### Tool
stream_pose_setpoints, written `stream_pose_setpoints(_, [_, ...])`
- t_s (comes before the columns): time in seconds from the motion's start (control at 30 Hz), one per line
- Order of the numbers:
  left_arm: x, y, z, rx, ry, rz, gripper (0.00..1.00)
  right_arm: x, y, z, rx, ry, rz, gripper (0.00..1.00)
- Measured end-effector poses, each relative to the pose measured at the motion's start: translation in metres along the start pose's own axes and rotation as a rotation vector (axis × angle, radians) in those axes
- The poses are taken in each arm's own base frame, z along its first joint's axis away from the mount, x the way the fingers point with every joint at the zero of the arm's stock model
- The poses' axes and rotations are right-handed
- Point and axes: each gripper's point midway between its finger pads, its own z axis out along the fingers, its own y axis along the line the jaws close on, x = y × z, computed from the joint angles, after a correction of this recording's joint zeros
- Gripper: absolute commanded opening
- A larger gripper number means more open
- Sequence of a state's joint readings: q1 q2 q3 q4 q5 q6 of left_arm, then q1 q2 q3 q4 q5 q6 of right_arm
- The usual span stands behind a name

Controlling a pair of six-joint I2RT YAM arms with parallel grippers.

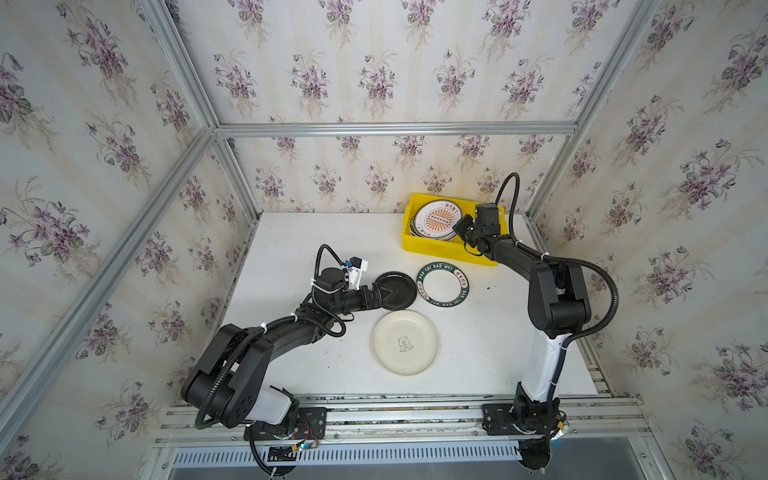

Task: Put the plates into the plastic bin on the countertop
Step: 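Lower the sunburst plate onto the stack in the bin and open right gripper, then move right gripper back toward the cream plate while left gripper approaches its rim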

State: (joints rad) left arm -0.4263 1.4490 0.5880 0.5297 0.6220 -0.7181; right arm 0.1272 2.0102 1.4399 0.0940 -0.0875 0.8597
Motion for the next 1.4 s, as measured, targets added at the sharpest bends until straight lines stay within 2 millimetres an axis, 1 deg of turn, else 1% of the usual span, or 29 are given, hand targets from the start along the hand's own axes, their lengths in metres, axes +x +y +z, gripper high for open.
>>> stream_pose_setpoints(0.13, [0.000, 0.000, 0.000, 0.000, 0.000, 0.000, 1.00, 0.004, -0.004, 0.008, 0.027, 0.021, -0.011, 0.00])
stream_pose_setpoints(0.2, [0.000, 0.000, 0.000, 0.000, 0.000, 0.000, 1.00, 0.002, -0.002, 0.010, 0.028, 0.024, -0.019, 0.01])
stream_pose_setpoints(0.27, [0.000, 0.000, 0.000, 0.000, 0.000, 0.000, 1.00, 0.001, 0.001, 0.013, 0.029, 0.028, -0.023, 0.12])
stream_pose_setpoints(0.4, [0.000, 0.000, 0.000, 0.001, 0.001, 0.000, 0.99, 0.004, 0.005, 0.016, 0.025, 0.047, -0.034, 0.26])
stream_pose_setpoints(0.47, [0.000, 0.000, 0.000, 0.001, 0.001, 0.000, 1.00, 0.006, 0.006, 0.016, 0.024, 0.054, -0.048, 0.38])
stream_pose_setpoints(0.6, [0.000, 0.000, 0.000, 0.000, 0.000, 0.000, 0.99, 0.006, 0.009, 0.012, 0.015, 0.057, -0.076, 0.58])
stream_pose_setpoints(0.63, [0.000, 0.000, 0.000, 0.000, 0.000, 0.000, 1.00, 0.005, 0.011, 0.009, 0.015, 0.056, -0.080, 0.75])
stream_pose_setpoints(0.7, [0.000, 0.000, 0.000, 0.000, 0.000, 0.000, 0.99, 0.001, 0.013, -0.001, 0.015, 0.046, -0.094, 0.97])
stream_pose_setpoints(0.73, [0.000, 0.000, 0.000, -0.001, 0.000, -0.001, 1.00, -0.001, 0.014, -0.007, 0.018, 0.036, -0.106, 0.99])
stream_pose_setpoints(0.83, [0.001, -0.001, -0.002, -0.005, 0.002, -0.004, 1.00, -0.005, 0.015, -0.031, 0.024, 0.007, -0.133, 0.99])
stream_pose_setpoints(0.9, [0.001, 0.000, -0.003, -0.013, 0.001, -0.007, 1.00, -0.006, 0.015, -0.049, 0.026, -0.011, -0.153, 1.00])
stream_pose_setpoints(1.0, [0.000, 0.003, -0.005, -0.041, -0.003, -0.016, 1.00, -0.006, 0.014, -0.084, 0.017, -0.047, -0.169, 1.00])
stream_pose_setpoints(1.17, [-0.004, 0.010, -0.009, -0.113, -0.014, -0.016, 1.00, 0.007, 0.001, -0.145, -0.005, -0.094, -0.177, 1.00])
stream_pose_setpoints(1.27, [-0.004, 0.018, -0.011, -0.160, -0.017, -0.027, 1.00, 0.013, -0.002, -0.178, -0.032, -0.125, -0.172, 1.00])
stream_pose_setpoints(1.4, [-0.001, 0.027, -0.009, -0.198, -0.007, -0.076, 1.00, 0.022, -0.012, -0.211, -0.055, -0.162, -0.162, 1.00])
